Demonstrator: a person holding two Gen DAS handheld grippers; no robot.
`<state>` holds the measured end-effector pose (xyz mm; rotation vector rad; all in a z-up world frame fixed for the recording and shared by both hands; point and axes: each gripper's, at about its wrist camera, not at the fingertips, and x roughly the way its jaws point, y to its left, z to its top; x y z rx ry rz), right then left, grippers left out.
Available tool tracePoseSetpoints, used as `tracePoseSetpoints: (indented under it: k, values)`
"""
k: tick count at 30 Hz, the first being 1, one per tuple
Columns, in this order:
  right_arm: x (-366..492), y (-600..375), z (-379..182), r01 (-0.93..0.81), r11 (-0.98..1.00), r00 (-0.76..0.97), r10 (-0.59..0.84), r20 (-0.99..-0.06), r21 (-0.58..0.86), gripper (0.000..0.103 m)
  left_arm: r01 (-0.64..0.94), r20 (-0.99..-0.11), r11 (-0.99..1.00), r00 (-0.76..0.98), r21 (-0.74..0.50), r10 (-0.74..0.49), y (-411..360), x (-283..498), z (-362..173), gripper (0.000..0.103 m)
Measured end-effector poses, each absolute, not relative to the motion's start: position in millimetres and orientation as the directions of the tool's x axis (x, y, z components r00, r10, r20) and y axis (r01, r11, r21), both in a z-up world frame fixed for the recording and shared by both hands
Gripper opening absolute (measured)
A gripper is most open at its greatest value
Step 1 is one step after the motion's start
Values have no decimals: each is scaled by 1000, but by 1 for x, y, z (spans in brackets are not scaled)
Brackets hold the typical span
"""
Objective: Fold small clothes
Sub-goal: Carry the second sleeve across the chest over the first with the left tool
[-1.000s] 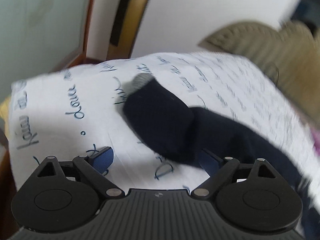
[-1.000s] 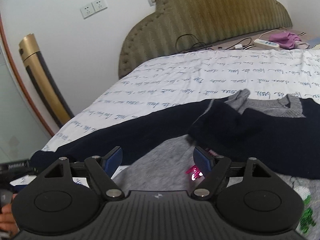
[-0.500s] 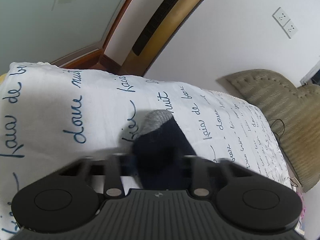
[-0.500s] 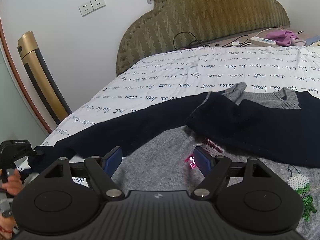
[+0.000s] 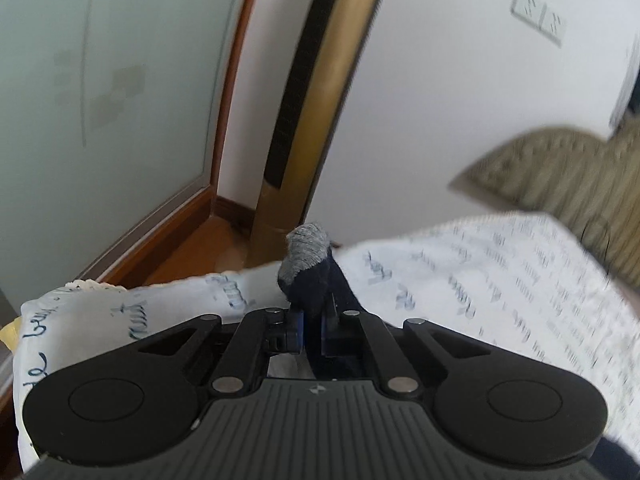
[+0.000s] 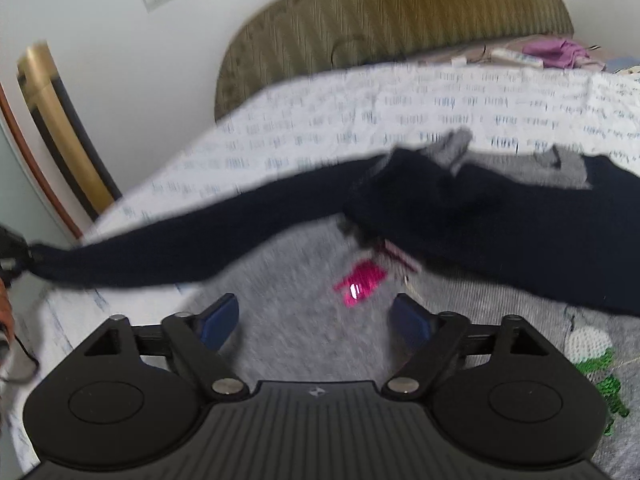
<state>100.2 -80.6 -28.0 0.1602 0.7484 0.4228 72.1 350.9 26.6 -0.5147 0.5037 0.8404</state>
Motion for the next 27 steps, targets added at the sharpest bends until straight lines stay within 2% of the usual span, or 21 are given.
tracePoseSetpoints:
  k: [5, 14, 21, 26, 27]
  values:
    - [93, -86, -19, -313, 906, 692, 423, -585, 286, 85, -714, -534, 682, 643, -157, 550, 306, 81, 46, 6]
    - [92, -116, -16, -210, 926, 741, 361, -566, 315, 85, -384, -487, 918, 823, -96, 293, 181, 114, 66, 6]
    - [89, -153, -22, -98, 929, 777, 295, -556, 356, 85, -151, -515, 982, 854, -117, 70, 92, 130, 49, 6]
    - [92, -188, -27, -35, 884, 786, 312, -534, 465, 85, -3, -572, 988, 816, -157, -88, 47, 139, 20, 6]
    - [94, -193, -29, -29, 870, 784, 325, -529, 491, 85, 33, -599, 984, 790, -173, -132, 42, 142, 11, 15]
